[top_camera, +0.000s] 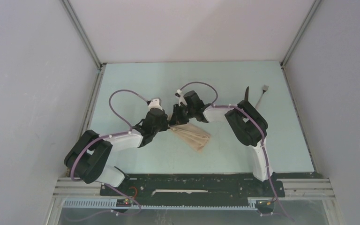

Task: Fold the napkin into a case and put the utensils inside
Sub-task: Grasp the top corner of the smaller rectangle folded napkin from the folded napkin.

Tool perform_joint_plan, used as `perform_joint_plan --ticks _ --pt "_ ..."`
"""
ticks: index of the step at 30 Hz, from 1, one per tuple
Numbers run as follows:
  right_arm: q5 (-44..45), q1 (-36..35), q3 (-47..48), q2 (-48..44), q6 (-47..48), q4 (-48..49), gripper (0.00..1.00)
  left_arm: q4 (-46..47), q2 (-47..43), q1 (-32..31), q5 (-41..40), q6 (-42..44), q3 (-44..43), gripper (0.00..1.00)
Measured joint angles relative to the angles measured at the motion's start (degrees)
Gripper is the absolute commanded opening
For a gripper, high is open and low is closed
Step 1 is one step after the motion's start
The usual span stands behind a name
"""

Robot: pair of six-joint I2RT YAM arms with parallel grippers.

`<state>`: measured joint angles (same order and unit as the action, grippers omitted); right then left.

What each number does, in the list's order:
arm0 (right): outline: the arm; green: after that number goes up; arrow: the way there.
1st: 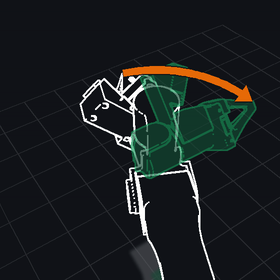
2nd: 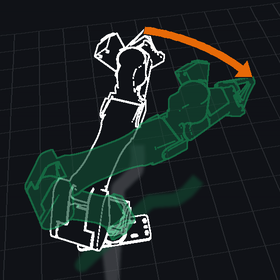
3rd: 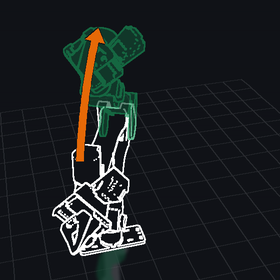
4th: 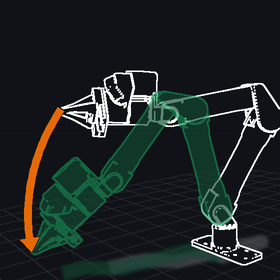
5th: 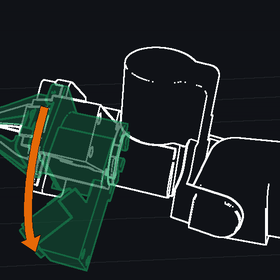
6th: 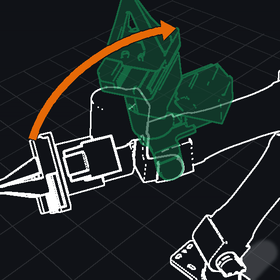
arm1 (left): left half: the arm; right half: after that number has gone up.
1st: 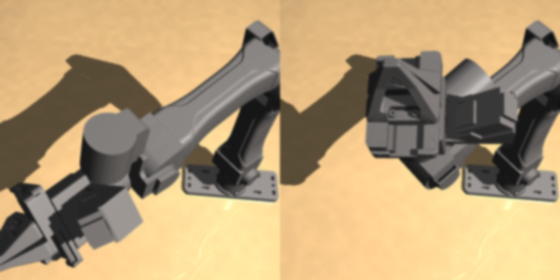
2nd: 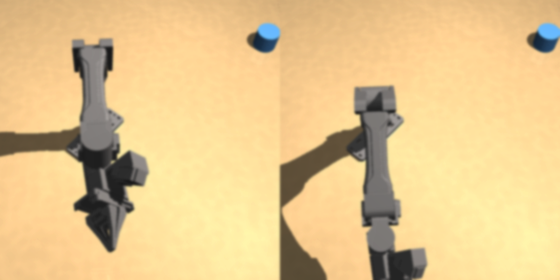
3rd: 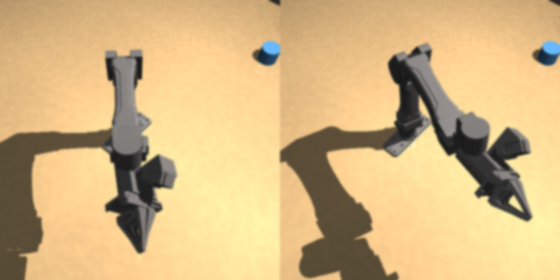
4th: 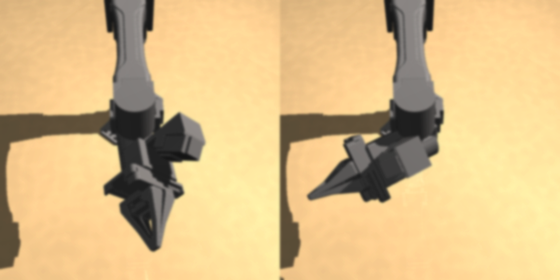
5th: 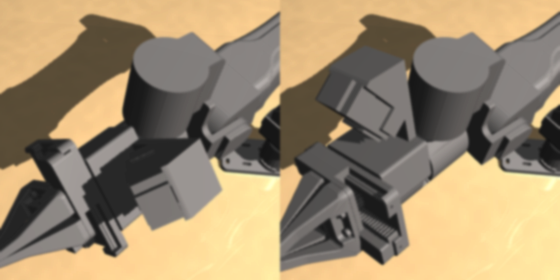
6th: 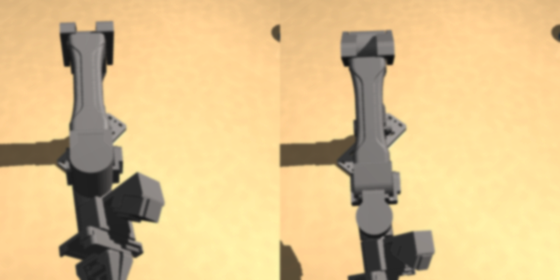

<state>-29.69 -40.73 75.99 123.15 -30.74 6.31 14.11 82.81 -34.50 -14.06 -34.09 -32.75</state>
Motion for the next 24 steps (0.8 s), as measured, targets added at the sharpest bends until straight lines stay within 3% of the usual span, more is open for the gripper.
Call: perform_joint_plan --ticks 9,16,24 --pt "-12.83 4.9 -5.07 -1.2 -2.89 5.99 0.32 2.23 -2.64 0.92 1.51 -1.03 2.99 0.0" --pt "-16.68 5.75 -5.18 -1.2 -5.49 9.92 0.34 2.64 -2.67 1.16 2.32 -1.44 2.99 0.0" --pt "-17.64 5.99 -4.98 0.2 -7.41 12.74 0.23 3.19 -2.69 1.16 2.75 -1.44 2.99 0.0"
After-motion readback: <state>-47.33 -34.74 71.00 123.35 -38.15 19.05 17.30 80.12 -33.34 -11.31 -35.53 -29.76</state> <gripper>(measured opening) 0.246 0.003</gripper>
